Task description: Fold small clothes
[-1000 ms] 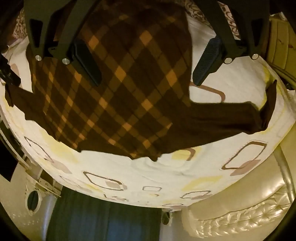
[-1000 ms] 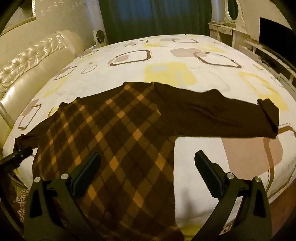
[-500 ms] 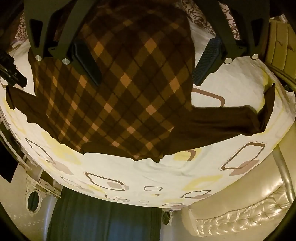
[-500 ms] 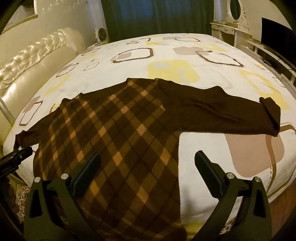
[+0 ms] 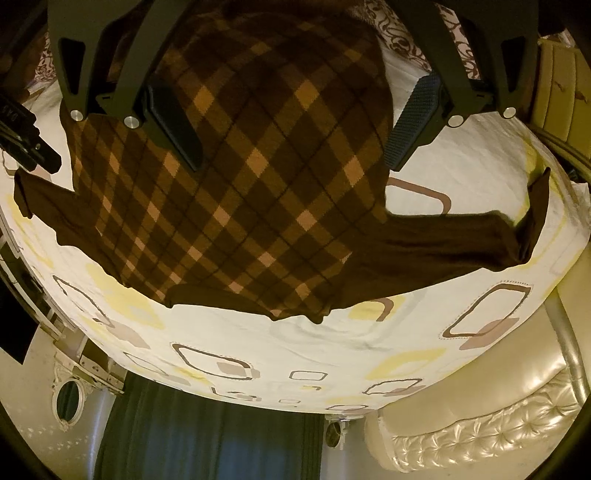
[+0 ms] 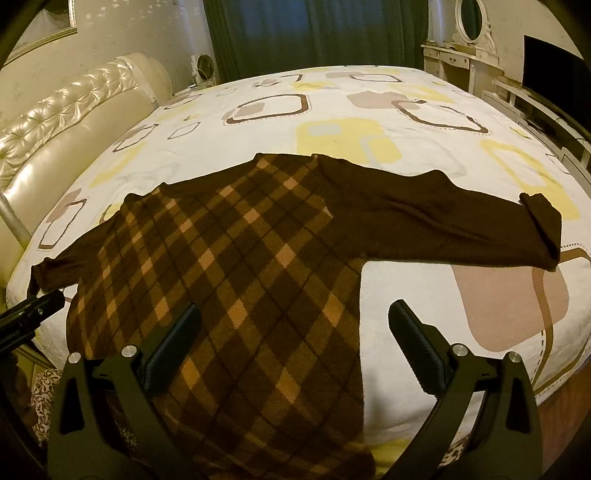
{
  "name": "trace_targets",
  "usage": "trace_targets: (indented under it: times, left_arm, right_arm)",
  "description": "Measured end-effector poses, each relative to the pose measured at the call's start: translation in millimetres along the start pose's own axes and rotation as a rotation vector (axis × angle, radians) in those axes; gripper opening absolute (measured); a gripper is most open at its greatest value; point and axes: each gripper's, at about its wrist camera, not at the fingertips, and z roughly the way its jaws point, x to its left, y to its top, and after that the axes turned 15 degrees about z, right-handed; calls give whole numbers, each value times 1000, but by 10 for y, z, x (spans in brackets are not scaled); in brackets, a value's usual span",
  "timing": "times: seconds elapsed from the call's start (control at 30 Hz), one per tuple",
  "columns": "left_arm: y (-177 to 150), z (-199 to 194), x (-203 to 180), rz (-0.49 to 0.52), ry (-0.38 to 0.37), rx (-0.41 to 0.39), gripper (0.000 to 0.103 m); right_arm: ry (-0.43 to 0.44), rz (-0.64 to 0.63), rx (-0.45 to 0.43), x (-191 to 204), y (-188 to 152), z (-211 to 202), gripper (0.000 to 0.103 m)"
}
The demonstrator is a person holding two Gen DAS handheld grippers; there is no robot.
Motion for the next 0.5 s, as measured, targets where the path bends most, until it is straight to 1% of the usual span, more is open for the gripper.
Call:
trace_targets:
  times: [0.5]
  left_arm:
    - [-5, -8, -7, -9, 4, -2, 98]
  right_arm:
    - [-3, -2, 2, 2, -19, 25, 101]
